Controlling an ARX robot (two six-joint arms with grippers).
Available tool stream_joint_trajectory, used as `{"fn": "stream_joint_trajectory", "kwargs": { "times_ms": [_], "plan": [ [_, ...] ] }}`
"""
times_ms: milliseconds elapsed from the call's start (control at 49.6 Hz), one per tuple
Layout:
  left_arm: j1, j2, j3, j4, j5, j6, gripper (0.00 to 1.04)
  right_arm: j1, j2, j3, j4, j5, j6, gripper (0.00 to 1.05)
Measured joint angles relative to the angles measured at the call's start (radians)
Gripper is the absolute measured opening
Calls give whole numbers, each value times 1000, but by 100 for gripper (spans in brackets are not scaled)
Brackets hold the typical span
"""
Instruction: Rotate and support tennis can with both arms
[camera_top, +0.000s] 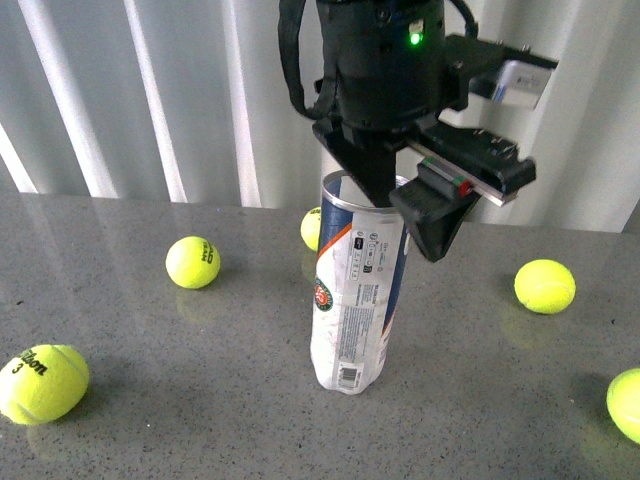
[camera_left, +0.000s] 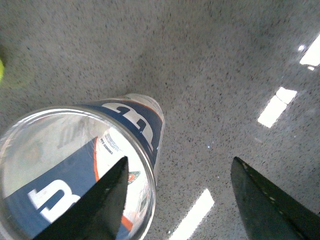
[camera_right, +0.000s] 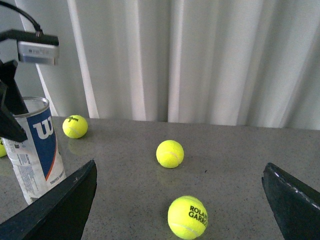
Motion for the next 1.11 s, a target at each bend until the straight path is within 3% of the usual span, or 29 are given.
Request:
{"fn": "stream_joint_trajectory", "kwargs": {
  "times_ms": [242,383,484,645,705,766,786,847,887,1109],
  "plan": [
    [11,-56,34,9,28,-67,100,0,0,0,0,0,0,98],
    [40,-175,-92,156,55,-202,98,0,0,0,0,0,0,98],
    [74,-351,-316,428,-46,-428,98,0,0,0,0,0,0,98],
    [86,-393,-359,457,-55,-524,98,0,0,0,0,0,0,98],
    [77,-420,-455,625,-195,-523,92,0,0,0,0,0,0,98],
    [84,-523,-746,1089,-477,-525,77,0,0,0,0,0,0,98],
    [93,-567,-852,1247,-517,-525,72,0,0,0,0,1,0,98],
    [143,-694,-1089,1541,-519,-528,58,0,0,0,0,3,0,98],
    [171,-753,-1184,1634,-507,-529,50,0,0,0,0,4,0,98],
    [296,-941,-1543,1787,-411,-534,13,0,0,0,0,0,0,98]
  ]
}}
